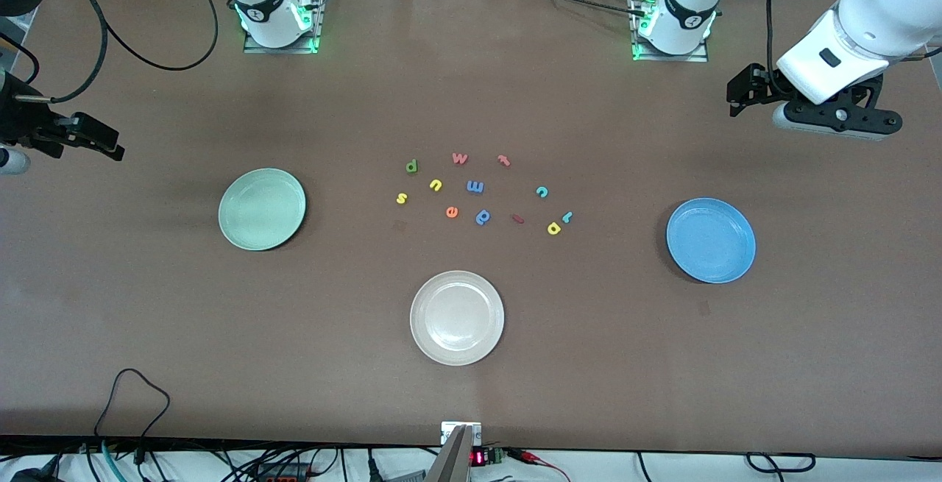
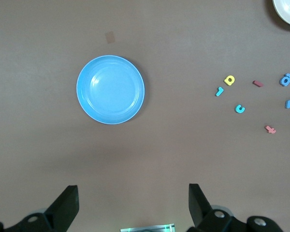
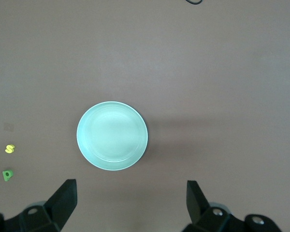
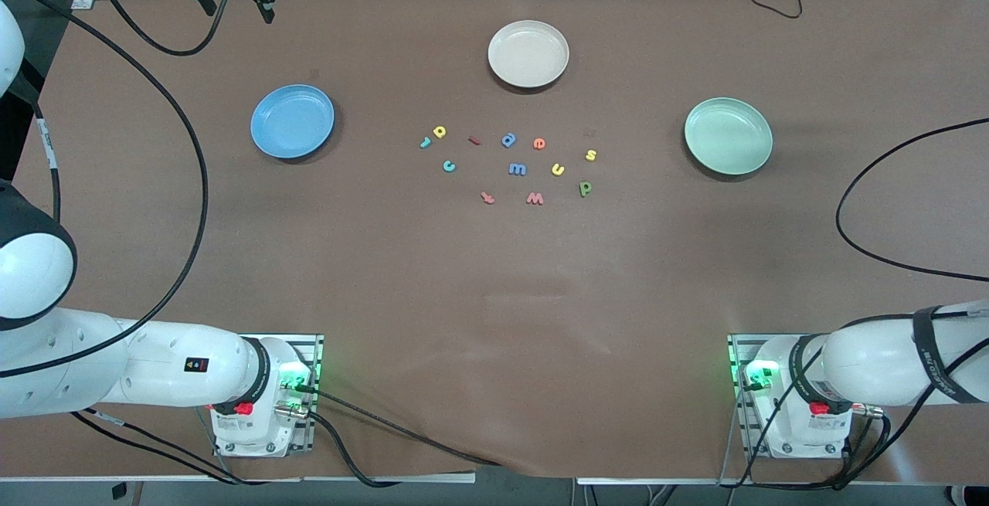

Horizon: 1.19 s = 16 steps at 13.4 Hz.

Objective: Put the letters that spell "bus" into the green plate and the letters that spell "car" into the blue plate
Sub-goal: 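Move the right gripper and the left gripper toward the foam letters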

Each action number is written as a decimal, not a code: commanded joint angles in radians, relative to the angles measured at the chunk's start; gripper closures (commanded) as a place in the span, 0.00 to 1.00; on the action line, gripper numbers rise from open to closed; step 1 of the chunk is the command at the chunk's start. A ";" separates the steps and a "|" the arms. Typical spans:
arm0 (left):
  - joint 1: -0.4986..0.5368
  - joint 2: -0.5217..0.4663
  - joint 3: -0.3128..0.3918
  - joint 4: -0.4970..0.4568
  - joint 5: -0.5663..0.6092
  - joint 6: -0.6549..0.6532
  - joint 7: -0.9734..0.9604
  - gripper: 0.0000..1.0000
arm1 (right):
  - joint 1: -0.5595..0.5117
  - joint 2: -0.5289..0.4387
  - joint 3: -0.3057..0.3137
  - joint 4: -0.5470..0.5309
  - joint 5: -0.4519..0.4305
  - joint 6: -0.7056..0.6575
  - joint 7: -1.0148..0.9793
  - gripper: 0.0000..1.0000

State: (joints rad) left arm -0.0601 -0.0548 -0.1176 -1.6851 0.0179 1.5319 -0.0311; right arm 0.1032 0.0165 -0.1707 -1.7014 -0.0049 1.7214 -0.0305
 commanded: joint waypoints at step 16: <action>-0.015 0.234 -0.149 0.004 -0.001 -0.112 0.016 0.00 | 0.447 0.442 0.007 0.002 0.132 0.316 0.337 0.04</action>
State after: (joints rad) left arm -0.0688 0.0989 -0.2285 -1.6993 0.0171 1.3473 -0.0305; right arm 0.4980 0.4229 -0.1522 -1.7174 0.1176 2.0191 0.2422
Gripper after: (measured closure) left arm 0.000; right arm 0.000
